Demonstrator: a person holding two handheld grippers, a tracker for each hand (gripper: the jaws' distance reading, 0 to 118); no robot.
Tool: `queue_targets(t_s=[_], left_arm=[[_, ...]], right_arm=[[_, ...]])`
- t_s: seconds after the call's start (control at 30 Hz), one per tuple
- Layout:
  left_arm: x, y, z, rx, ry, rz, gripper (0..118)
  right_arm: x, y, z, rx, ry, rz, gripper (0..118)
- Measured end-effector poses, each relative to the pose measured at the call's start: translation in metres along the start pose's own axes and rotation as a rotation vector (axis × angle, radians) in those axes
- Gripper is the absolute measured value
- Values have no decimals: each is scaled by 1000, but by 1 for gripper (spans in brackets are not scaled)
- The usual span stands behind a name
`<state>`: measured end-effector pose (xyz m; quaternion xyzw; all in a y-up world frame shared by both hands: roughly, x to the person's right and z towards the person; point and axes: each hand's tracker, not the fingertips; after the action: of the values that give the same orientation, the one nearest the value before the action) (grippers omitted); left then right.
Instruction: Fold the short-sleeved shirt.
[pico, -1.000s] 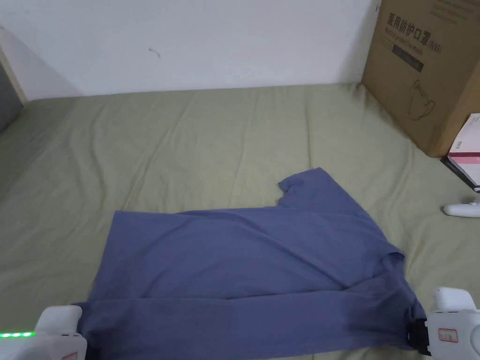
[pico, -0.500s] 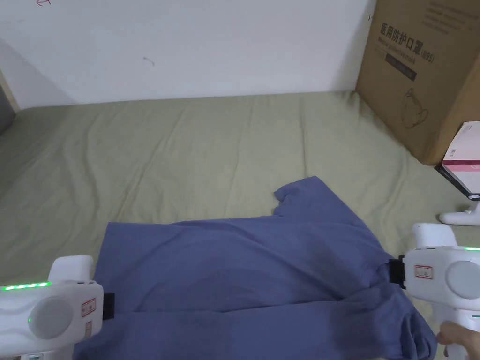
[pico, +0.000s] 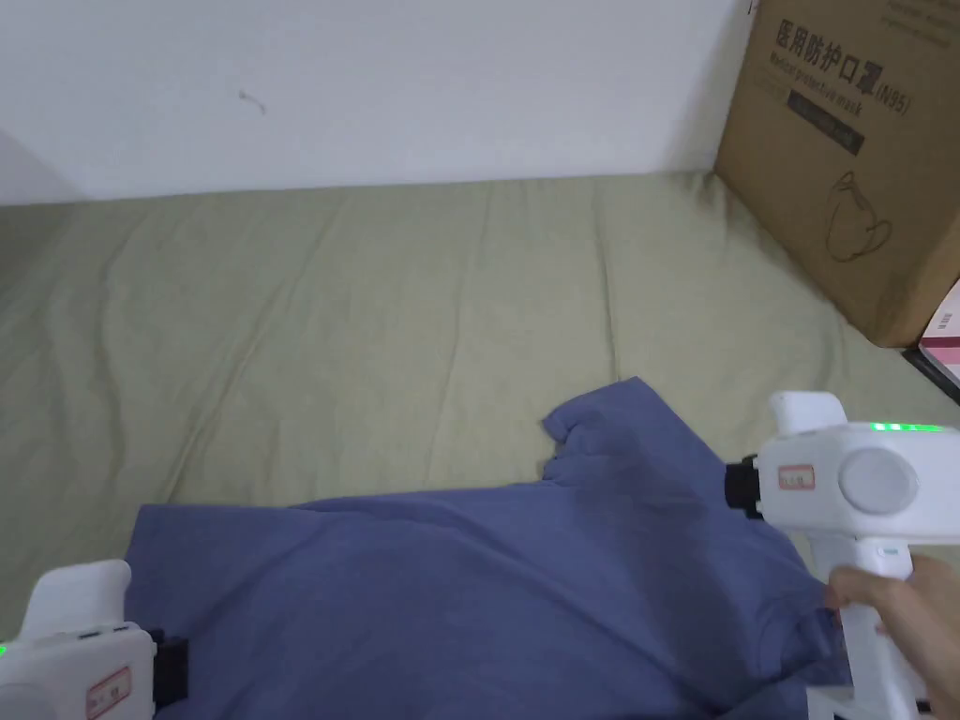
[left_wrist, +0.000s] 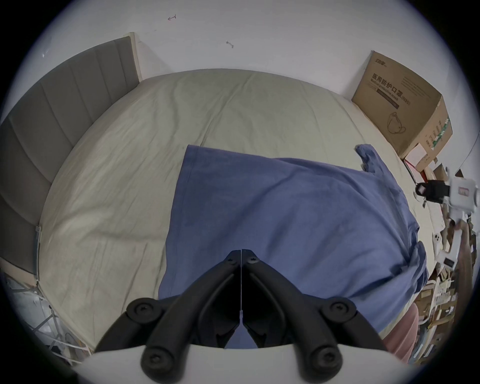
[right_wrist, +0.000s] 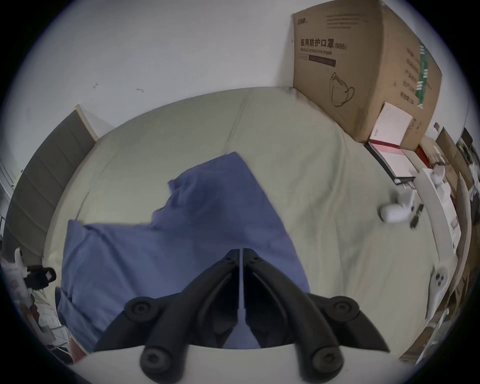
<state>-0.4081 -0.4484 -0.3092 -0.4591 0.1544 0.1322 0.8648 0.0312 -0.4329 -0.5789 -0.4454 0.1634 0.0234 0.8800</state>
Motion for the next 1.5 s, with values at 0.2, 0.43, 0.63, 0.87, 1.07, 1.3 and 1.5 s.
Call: queue_targets(t_s=[0.2,0.43,0.63,0.87,1.07,1.3,1.5], left_arm=[[-3,12,-18,-8,-11,20,0],[-12,8,-35,-47,10,16,0],[-19,9,-35,-54,33,37,0],[-36,52,-42,-17,14,91,28],[-43,115,-105,-27,95,78,104],[-48,121,-161,-173,147,73,70],[-32,126,-124,-134,90,5,5]], right_arm=[[31,38,-89,-152,-59,-68,91],[34,28,-102,-220,-57,-91,66],[20,36,-94,-209,-27,5,3],[18,45,-83,-159,-42,8,3],[16,44,-85,-167,-49,22,3],[19,41,-91,-180,-50,4,3],[16,44,-70,-163,-40,17,3]])
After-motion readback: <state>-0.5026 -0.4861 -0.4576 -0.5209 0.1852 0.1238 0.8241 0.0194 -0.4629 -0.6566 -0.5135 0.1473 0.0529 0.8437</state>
